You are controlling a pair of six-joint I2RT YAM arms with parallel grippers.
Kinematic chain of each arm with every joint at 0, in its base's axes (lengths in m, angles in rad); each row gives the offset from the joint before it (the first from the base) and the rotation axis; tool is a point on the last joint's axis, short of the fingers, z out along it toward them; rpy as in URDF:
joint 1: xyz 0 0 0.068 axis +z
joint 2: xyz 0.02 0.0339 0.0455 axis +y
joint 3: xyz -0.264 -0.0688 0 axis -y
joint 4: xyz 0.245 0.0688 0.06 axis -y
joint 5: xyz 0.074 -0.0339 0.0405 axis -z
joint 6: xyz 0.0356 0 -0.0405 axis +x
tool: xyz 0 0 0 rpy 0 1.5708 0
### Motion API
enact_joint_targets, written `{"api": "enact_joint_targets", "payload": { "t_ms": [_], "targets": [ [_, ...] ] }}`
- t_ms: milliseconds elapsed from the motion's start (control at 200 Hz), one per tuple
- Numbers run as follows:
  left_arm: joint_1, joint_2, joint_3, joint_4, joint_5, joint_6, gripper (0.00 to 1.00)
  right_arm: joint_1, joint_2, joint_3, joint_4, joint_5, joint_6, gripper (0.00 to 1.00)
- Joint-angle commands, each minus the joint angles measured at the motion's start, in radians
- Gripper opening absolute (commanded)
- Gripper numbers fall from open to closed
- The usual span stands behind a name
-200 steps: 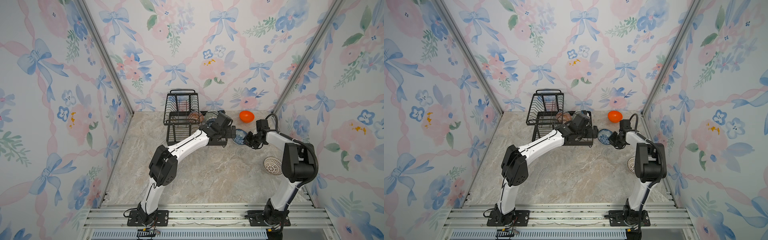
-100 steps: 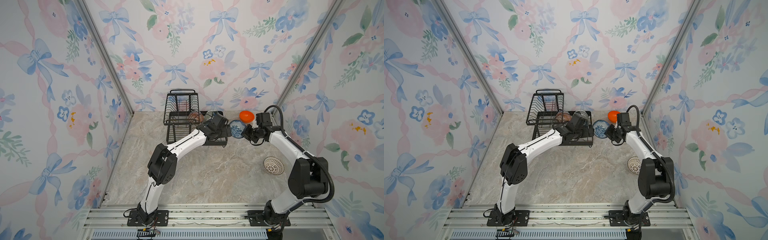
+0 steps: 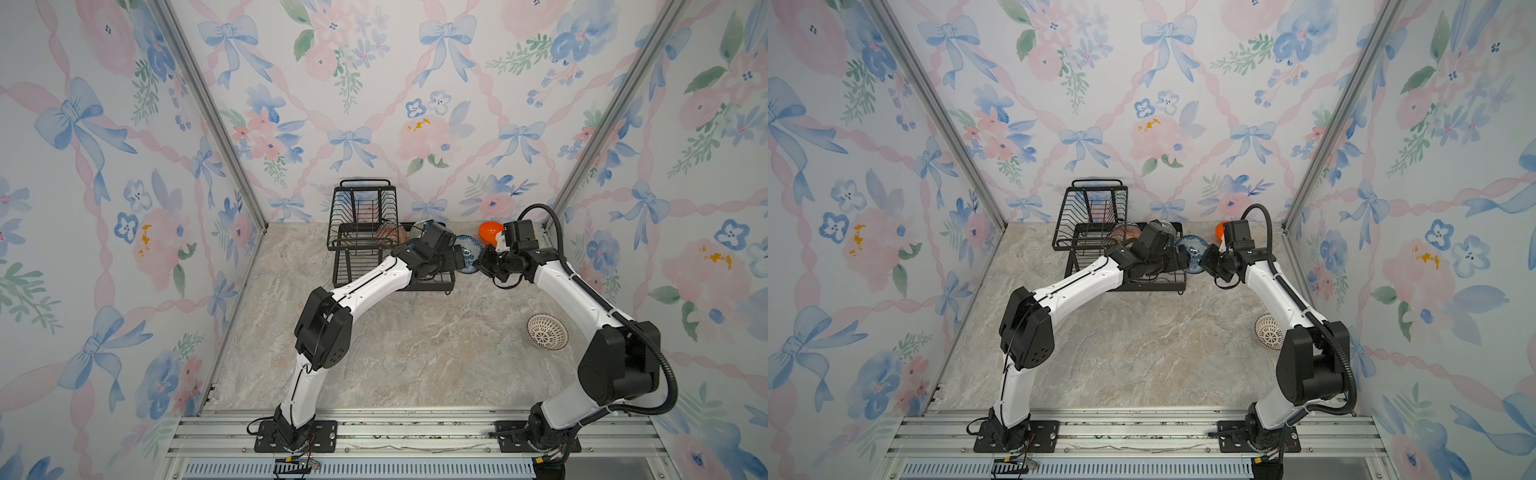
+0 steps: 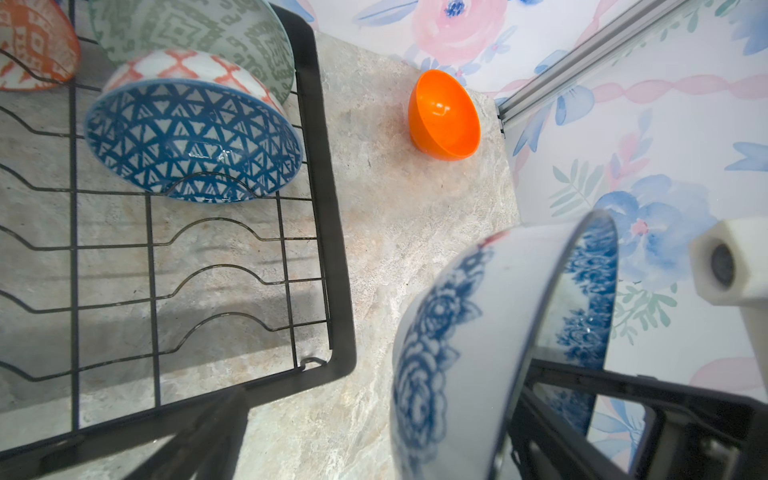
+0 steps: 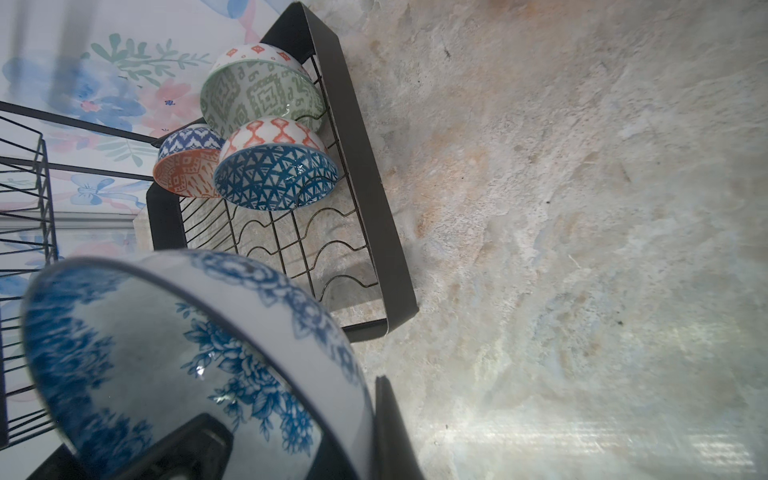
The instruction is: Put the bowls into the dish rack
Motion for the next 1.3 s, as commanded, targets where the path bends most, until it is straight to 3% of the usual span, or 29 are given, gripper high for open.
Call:
{"api": "enact_joint_targets", "payload": {
  "t_ms": [0,280,510,635,745,830,1080,1290],
  "targets": [
    [0.015,-0.007,0.017,-0.005,0.019,-0.011,0.96,0.017,-0.044,0.038,0.010,0.007,0.007,0.00],
    [0.020,-0.007,0.015,-0.006,0.036,-0.007,0.64,0.035,-0.050,0.054,0.005,0.049,0.008,0.00],
    [0.020,-0.006,0.016,-0.005,0.055,-0.012,0.48,0.041,-0.057,0.062,-0.033,0.122,-0.001,0.01],
    [0.018,0.003,0.025,-0.005,0.068,-0.018,0.32,0.041,-0.064,0.056,-0.035,0.141,-0.001,0.02],
    [0.014,0.011,0.033,-0.005,0.075,-0.023,0.29,0.045,-0.064,0.056,-0.035,0.145,0.005,0.02],
    [0.012,0.017,0.042,-0.005,0.080,-0.022,0.15,0.052,-0.067,0.056,-0.034,0.151,0.005,0.03],
    [0.011,0.012,0.042,-0.005,0.072,-0.022,0.00,0.052,-0.052,0.081,-0.045,0.154,0.006,0.12],
    [0.012,-0.015,0.022,-0.005,0.024,-0.029,0.00,0.050,-0.047,0.107,-0.064,0.142,0.002,0.27]
  ]
}}
